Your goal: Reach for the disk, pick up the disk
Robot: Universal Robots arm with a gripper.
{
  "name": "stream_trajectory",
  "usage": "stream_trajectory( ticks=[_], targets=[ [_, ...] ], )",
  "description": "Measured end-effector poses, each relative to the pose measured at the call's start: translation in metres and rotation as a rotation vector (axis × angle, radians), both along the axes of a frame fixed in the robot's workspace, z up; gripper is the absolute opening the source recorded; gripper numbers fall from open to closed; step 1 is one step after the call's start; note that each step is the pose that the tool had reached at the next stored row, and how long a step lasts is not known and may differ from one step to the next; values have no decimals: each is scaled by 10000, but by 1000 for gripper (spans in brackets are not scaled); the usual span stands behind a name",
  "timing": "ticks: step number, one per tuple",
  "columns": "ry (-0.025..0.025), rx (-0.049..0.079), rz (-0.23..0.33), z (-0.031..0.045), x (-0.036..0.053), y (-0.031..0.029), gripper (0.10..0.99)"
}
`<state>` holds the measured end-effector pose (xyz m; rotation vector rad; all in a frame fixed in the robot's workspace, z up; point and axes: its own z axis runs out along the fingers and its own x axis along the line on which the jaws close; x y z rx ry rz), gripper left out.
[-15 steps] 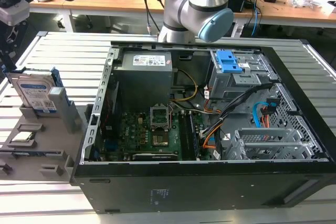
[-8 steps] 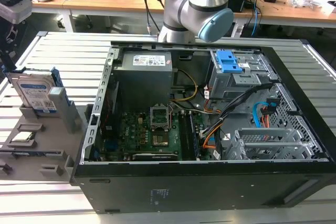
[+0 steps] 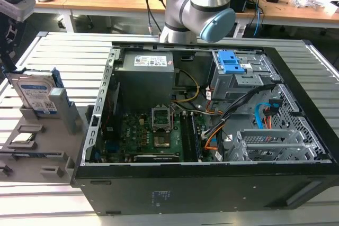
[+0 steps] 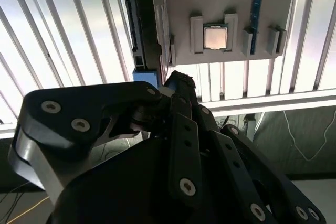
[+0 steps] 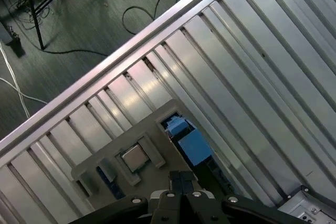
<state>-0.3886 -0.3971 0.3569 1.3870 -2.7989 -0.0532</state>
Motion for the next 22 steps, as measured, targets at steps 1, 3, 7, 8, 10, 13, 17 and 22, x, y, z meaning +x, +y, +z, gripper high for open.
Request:
stream_trajectory(
  ticks=[1, 3, 7, 8, 10, 13, 17, 22],
  targets=[
    [0, 0, 76, 0, 0, 0, 106],
    [0, 0, 331, 0, 0, 0, 106],
    [0, 0, 985, 0, 0, 0, 106],
    [0, 0, 1131, 0, 0, 0, 106],
    [0, 0, 1331, 0, 0, 0, 106],
    [0, 0, 1836, 0, 0, 0, 106],
    [-1, 0, 2547, 0, 0, 0, 106],
    [-1, 0, 3083, 0, 0, 0, 106]
  ],
)
